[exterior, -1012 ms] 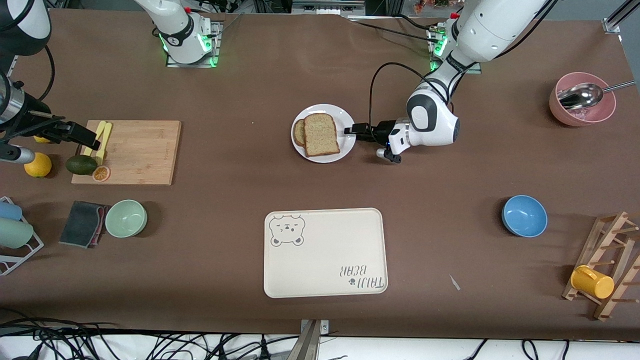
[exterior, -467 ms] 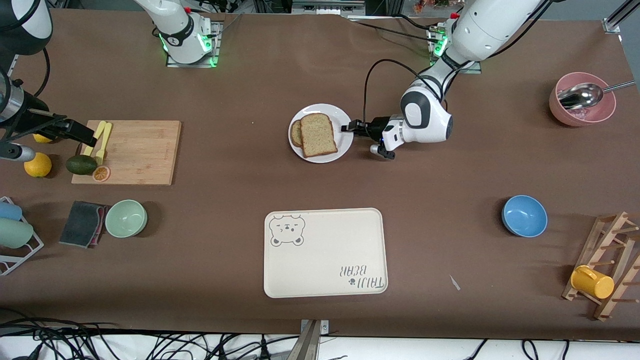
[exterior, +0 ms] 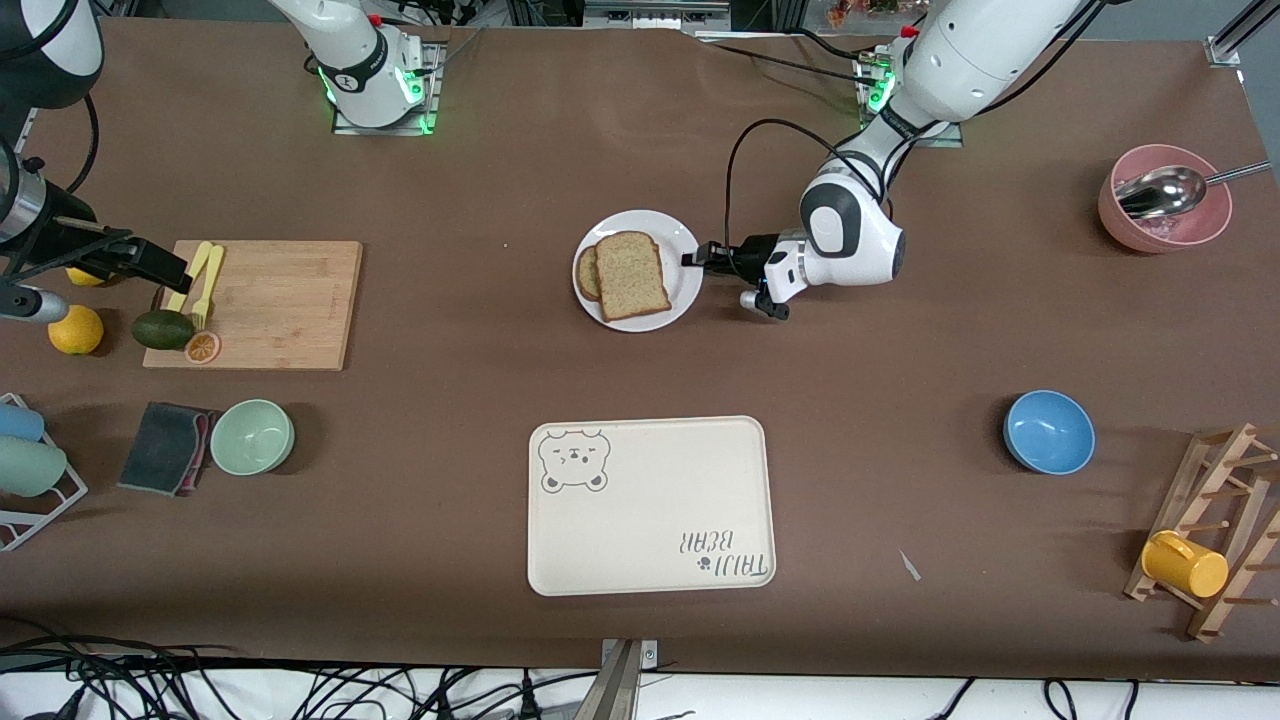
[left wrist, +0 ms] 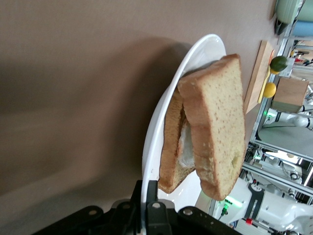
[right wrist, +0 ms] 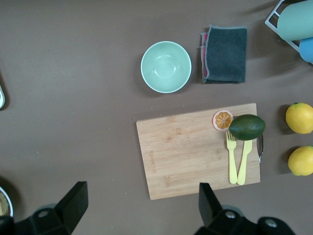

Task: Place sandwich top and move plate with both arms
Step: 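Slide the plate with the left gripper onto the bear tray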

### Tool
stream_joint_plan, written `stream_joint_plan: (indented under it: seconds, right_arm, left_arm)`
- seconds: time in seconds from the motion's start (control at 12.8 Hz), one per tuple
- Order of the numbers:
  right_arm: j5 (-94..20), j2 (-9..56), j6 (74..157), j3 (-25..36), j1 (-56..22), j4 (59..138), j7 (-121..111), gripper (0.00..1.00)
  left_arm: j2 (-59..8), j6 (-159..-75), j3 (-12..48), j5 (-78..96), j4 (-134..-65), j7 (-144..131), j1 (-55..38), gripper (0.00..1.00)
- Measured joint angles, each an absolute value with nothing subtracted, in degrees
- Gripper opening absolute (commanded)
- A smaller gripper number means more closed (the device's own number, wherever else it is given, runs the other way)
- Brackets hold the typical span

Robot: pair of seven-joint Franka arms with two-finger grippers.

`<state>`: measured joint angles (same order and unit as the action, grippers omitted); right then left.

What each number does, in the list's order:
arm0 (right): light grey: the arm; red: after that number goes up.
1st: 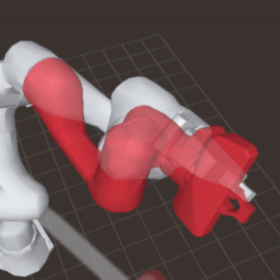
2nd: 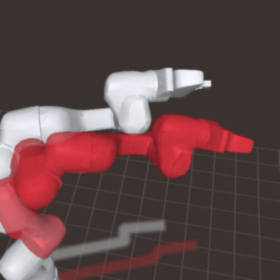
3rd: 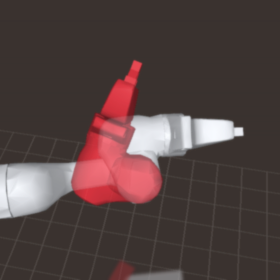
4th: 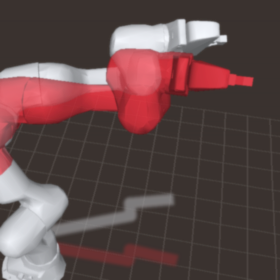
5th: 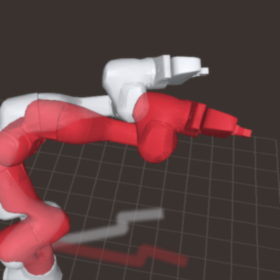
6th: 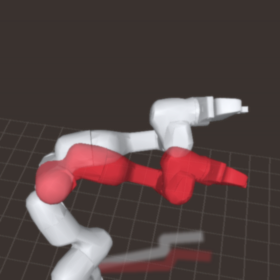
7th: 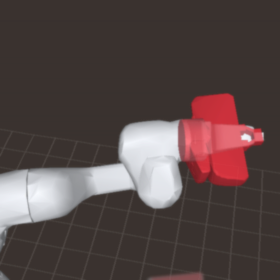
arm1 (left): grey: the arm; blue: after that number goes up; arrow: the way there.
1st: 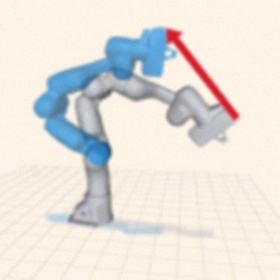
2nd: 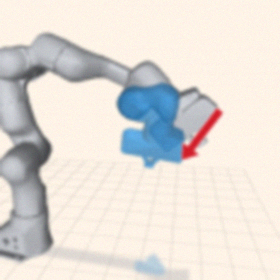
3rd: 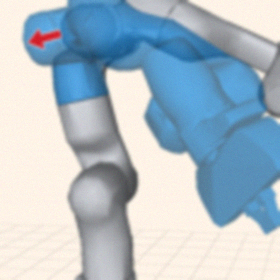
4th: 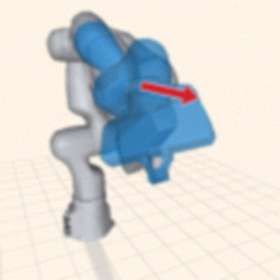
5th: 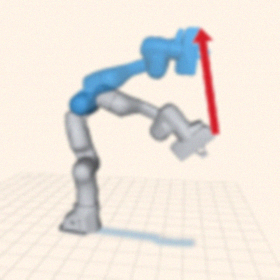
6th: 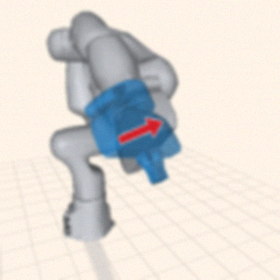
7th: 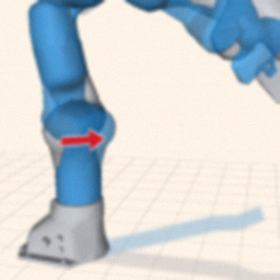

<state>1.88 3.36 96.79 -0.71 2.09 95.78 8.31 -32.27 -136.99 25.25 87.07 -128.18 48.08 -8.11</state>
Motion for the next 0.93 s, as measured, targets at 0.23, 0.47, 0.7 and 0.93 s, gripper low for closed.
stream_joint_plan:
  seconds: [0.23,0.47,0.7,0.93]
  right_arm:
    - [1.88,3.29,95.02,-0.71,2.09,94.37,8.31,1.00]
    - [1.88,3.30,94.84,-0.70,2.09,94.23,8.31,1.00]
    - [1.88,3.32,94.79,-0.69,2.09,94.22,8.31,1.00]
    - [1.88,3.34,94.76,-0.69,2.10,94.22,8.31,1.00]
  left_arm:
    - [-32.26,-137.48,25.09,89.27,-125.56,48.08,-7.64,0.00]
    - [-31.91,-137.57,24.68,90.19,-122.15,47.43,-6.41,0.00]
    - [-31.94,-137.58,23.04,90.22,-116.40,42.99,-5.95,0.00]
    - [-33.27,-137.63,19.88,90.22,-110.62,39.09,-6.20,0.00]
